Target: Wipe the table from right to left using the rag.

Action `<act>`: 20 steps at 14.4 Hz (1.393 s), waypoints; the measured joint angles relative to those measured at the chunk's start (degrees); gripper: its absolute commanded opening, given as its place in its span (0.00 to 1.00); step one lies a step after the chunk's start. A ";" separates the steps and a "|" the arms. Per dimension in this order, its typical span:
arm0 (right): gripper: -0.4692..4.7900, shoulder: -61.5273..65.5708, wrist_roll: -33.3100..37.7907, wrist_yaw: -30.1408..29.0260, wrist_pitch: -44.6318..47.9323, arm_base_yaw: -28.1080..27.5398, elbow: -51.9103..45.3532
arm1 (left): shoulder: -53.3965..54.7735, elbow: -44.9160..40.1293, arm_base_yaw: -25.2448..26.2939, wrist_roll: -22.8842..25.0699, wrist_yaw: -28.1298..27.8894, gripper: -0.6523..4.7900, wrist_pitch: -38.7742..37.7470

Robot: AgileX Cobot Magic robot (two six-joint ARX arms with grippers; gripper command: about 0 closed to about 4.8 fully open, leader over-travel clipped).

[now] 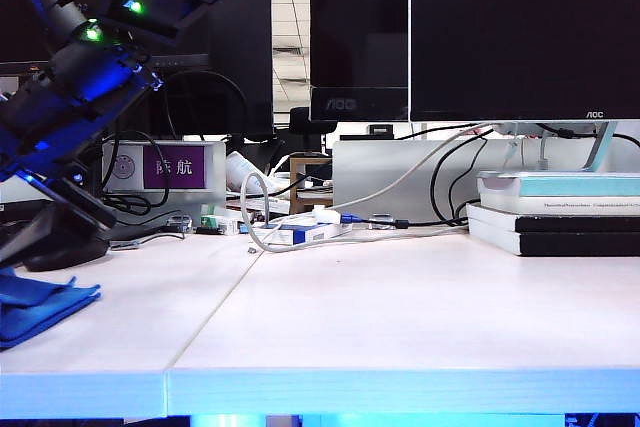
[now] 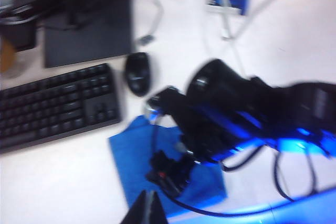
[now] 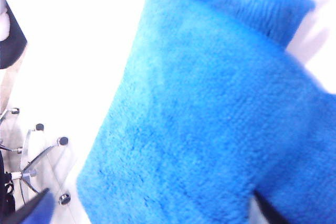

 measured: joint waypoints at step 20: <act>1.00 0.02 -6.40 -2.60 -2.84 -0.11 0.02 | -0.74 -24.00 34.58 5.22 38.18 0.11 10.58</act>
